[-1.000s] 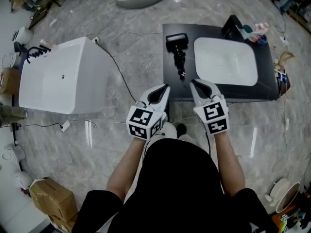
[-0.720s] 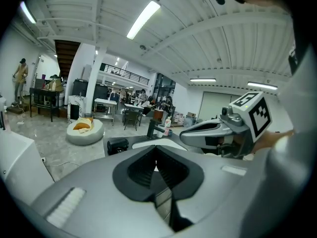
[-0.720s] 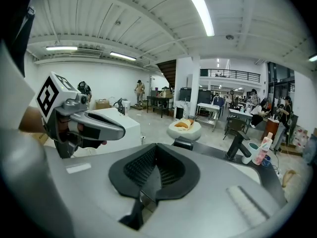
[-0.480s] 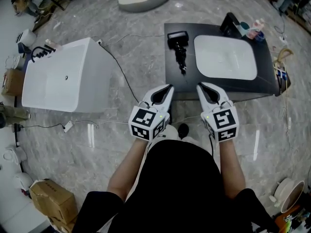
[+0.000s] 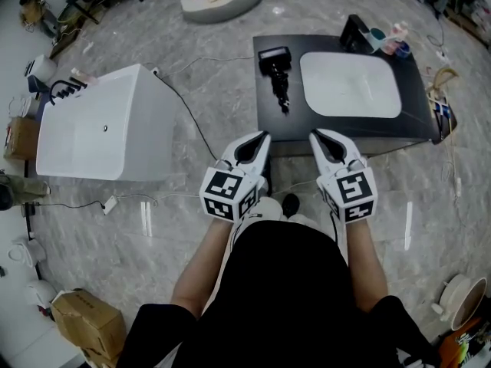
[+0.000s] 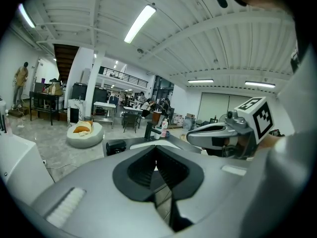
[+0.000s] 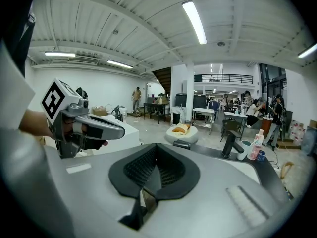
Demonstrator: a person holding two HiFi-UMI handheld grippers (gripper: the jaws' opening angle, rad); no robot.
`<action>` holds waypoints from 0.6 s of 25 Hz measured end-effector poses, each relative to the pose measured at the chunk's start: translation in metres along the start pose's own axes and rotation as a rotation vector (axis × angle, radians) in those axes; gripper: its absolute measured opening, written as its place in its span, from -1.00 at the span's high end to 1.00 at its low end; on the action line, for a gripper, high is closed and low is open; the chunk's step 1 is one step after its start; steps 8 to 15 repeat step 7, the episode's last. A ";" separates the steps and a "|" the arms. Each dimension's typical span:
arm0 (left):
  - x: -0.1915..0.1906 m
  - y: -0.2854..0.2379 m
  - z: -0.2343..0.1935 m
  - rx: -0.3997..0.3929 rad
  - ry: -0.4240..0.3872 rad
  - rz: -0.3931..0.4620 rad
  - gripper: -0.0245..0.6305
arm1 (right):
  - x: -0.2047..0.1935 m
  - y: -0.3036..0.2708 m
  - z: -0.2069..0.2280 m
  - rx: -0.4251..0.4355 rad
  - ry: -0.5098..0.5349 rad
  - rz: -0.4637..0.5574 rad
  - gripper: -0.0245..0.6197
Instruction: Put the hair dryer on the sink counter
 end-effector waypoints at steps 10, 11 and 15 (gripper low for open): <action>0.002 -0.003 0.011 -0.003 -0.002 0.005 0.93 | 0.002 0.006 0.004 0.002 -0.007 0.002 0.90; 0.002 -0.003 0.011 -0.003 -0.002 0.005 0.93 | 0.002 0.006 0.004 0.002 -0.007 0.002 0.90; 0.002 -0.003 0.011 -0.003 -0.002 0.005 0.93 | 0.002 0.006 0.004 0.002 -0.007 0.002 0.90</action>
Point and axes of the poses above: the fingertips, and each gripper's own axes: y backward along the fingers, z to its right, x out of its top, the point moved 7 cm from there along y, backward along the fingers, and after that the axes turned 15 degrees about z, right-handed, at the moved point
